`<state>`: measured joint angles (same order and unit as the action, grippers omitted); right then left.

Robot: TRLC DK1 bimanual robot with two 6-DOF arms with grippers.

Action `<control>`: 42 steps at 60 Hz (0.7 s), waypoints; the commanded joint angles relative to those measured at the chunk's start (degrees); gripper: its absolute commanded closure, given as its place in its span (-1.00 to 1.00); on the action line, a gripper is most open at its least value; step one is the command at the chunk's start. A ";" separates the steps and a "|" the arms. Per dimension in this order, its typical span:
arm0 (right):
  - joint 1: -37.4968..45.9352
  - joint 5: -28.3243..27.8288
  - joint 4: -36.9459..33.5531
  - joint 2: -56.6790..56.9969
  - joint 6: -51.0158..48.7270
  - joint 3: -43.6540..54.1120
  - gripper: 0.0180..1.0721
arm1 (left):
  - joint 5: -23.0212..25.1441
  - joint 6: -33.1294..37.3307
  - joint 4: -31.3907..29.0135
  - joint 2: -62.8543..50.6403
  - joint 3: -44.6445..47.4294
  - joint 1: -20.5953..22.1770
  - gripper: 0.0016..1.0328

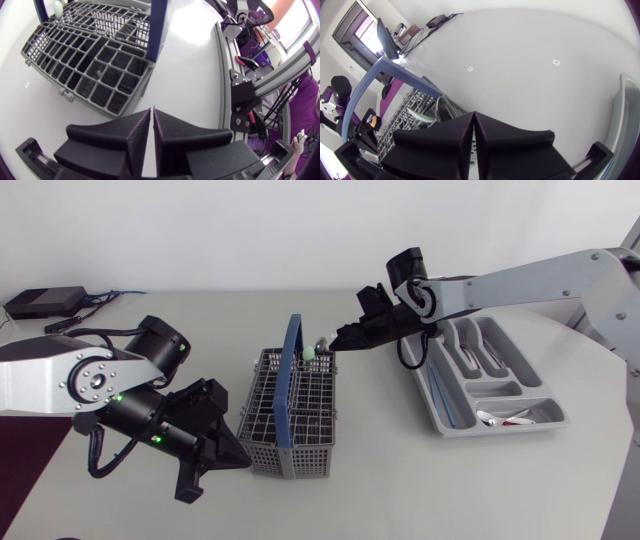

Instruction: Unload the cutlery basket into the drawer organizer.

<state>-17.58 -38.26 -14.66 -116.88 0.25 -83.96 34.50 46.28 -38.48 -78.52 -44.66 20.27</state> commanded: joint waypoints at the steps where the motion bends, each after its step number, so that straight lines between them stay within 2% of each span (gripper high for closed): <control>1: -0.52 -2.08 -1.69 -2.04 1.24 -1.55 0.84 | 0.66 -0.75 0.95 -1.64 0.02 -0.94 0.65; 12: -0.79 -3.66 -4.42 0.42 -0.87 1.17 0.84 | 0.22 -0.40 4.11 -3.39 -1.21 -4.80 0.65; 25: -0.87 -3.75 -4.42 5.26 -2.10 7.67 0.84 | 0.22 1.88 4.29 -6.64 -4.47 -9.46 0.65; 34: -0.52 -3.58 -3.63 8.07 -2.36 11.10 0.84 | 0.22 2.85 4.29 -8.49 -5.61 -11.22 0.65; 42: 1.68 -2.17 -3.54 6.58 -1.92 8.47 0.84 | 0.22 3.11 3.85 -7.17 -4.82 -11.57 0.65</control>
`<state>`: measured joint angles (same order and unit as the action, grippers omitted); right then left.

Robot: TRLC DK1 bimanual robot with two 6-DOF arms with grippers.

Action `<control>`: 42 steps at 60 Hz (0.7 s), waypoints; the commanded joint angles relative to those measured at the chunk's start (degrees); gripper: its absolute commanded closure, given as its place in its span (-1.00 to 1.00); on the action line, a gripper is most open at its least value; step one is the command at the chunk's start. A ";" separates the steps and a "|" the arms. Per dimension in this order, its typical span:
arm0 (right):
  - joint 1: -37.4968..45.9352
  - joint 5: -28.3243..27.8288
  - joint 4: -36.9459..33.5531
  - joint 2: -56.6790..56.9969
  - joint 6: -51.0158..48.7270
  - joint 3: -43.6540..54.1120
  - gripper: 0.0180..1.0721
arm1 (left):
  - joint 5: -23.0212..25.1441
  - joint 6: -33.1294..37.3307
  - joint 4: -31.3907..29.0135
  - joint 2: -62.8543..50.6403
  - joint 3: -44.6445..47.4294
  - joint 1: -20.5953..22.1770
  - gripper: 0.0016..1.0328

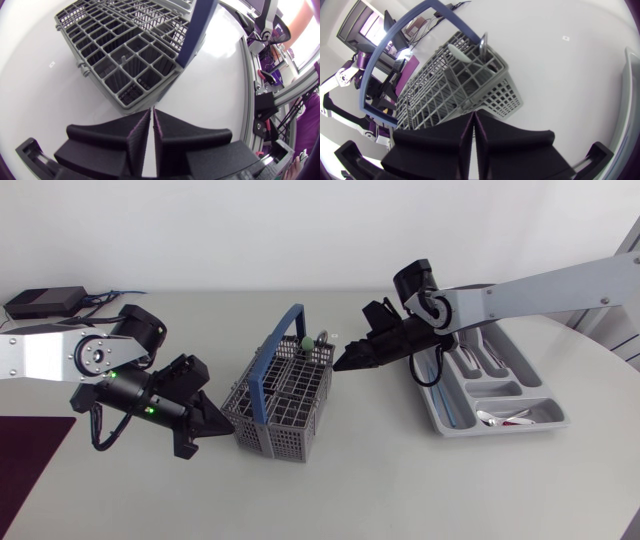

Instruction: Unload the cutlery basket into the drawer organizer.

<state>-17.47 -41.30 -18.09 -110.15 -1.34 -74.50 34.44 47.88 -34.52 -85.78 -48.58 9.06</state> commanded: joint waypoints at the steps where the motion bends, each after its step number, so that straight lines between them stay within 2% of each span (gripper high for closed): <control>1: 1.83 1.57 -0.11 -0.51 -0.24 -1.61 0.84 | 0.28 1.60 -0.19 0.52 -0.55 -0.36 0.65; 15: 2.45 5.18 0.33 -8.42 3.01 -12.16 0.84 | 0.37 1.34 -0.63 4.04 2.26 0.26 0.65; 30: 1.74 5.70 -0.02 -16.94 6.00 -22.44 0.84 | 0.37 1.17 -0.55 4.13 3.58 1.58 0.65; 42: -0.10 3.15 -1.07 -16.68 5.56 -21.65 0.84 | 0.37 1.52 -0.28 2.90 3.23 1.05 0.65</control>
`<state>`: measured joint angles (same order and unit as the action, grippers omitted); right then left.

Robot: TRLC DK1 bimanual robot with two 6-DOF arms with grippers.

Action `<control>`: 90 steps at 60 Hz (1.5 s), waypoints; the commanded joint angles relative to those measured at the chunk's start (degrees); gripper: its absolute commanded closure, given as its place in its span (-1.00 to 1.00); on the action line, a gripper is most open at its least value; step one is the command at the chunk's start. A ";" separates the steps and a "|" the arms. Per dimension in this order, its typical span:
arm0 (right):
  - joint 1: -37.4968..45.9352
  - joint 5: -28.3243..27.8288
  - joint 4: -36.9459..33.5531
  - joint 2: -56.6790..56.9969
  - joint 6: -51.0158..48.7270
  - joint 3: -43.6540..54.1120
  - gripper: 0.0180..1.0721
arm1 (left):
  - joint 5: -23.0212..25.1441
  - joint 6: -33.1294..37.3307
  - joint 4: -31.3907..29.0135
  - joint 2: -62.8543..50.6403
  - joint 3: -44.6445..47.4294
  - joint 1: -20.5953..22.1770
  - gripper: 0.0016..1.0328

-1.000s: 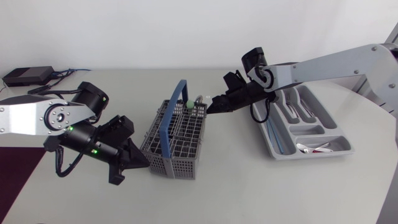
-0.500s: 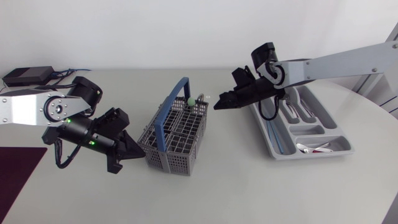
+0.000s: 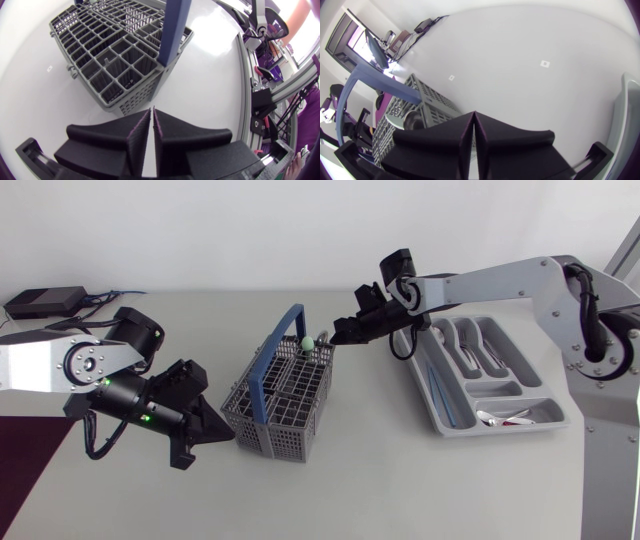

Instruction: Unload the cutlery basket into the drawer organizer.

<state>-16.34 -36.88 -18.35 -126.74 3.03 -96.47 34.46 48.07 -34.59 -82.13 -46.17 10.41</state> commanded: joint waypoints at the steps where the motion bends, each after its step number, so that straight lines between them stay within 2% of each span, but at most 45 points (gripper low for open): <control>1: -1.33 -1.35 -0.81 0.09 1.02 0.66 0.84 | 0.35 1.32 -0.13 -0.84 0.73 -0.40 0.65; 34: -2.12 -5.83 2.97 14.76 -1.27 22.64 0.84 | 0.26 2.99 2.51 -5.06 -1.90 -4.53 0.65; 44: -2.21 -5.39 4.46 18.19 -1.01 26.42 0.84 | 0.35 3.61 2.51 -5.41 -2.43 -6.20 0.65; 60: 0.25 -1.88 4.55 16.17 0.40 21.23 0.79 | 0.35 3.96 1.89 -1.98 0.12 -6.28 0.65; 65: 0.34 -0.73 4.81 14.68 1.28 19.12 0.66 | 0.35 3.96 1.63 -1.37 0.47 -6.28 0.65; 70: 0.43 -0.73 4.81 12.57 1.98 16.49 0.67 | 0.35 3.96 1.63 -1.10 0.82 -6.28 0.65; 74: 0.34 -0.65 4.81 10.46 2.77 14.11 0.80 | 0.35 3.96 1.63 -1.10 0.91 -6.20 0.65; 90: -0.19 -1.09 4.73 1.49 7.52 4.88 0.82 | 0.35 3.96 1.72 -1.72 1.17 -5.76 0.65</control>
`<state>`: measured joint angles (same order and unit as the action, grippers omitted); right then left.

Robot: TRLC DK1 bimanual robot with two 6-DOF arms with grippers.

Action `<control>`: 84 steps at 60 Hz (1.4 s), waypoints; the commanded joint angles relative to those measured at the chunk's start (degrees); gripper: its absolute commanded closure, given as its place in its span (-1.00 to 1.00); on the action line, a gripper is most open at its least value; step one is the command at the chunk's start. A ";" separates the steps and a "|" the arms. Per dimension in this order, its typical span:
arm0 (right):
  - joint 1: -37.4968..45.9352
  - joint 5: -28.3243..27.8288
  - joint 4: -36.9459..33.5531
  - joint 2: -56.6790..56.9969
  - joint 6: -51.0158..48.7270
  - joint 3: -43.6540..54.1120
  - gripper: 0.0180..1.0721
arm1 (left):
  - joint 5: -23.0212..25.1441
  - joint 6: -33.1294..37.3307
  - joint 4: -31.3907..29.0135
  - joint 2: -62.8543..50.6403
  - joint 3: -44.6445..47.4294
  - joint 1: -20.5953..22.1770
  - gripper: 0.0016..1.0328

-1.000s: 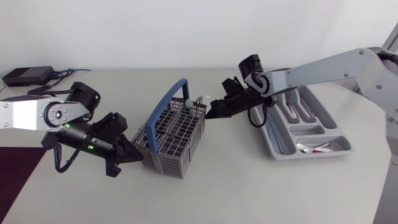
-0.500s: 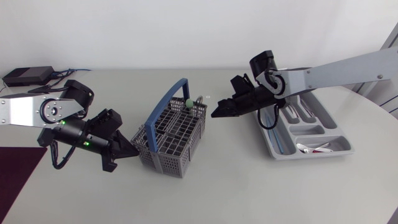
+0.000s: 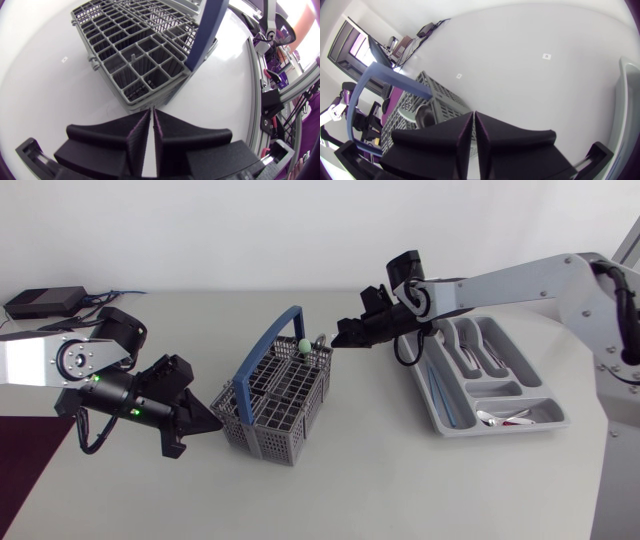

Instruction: Unload the cutlery basket into the drawer organizer.

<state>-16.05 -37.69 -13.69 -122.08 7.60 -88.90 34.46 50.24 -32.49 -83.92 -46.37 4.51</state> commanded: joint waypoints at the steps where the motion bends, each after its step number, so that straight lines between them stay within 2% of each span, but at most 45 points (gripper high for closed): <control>1: -0.56 -0.36 -0.02 -3.51 3.22 -3.03 0.82 | 0.35 1.79 -0.38 0.07 1.37 0.23 0.65; 12: -1.61 -2.83 -1.42 -5.10 4.71 -4.26 0.84 | 0.35 1.71 -0.20 -1.16 0.67 0.58 0.65; 24: -0.91 -7.40 -2.30 -3.95 4.36 -0.31 0.84 | 0.35 1.79 0.23 -2.56 -0.21 0.50 0.65; 46: -0.12 -10.03 -1.51 3.34 1.81 9.98 0.84 | 0.35 2.67 1.11 -5.11 -1.97 -1.79 0.65; 59: -0.73 -9.59 0.69 6.42 1.63 14.64 0.84 | 0.35 3.64 1.03 -5.38 -2.23 -3.63 0.65; 68: 1.46 -7.57 1.39 6.77 2.34 13.32 0.84 | 0.35 3.81 0.85 -3.62 -1.09 -4.43 0.65; 84: 1.82 -6.52 1.30 0.18 5.06 4.35 0.84 | 0.44 3.73 0.85 -0.98 1.19 -3.46 0.65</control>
<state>-14.09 -44.53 -12.69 -118.65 10.55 -81.69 34.46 52.55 -31.79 -85.56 -46.52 0.56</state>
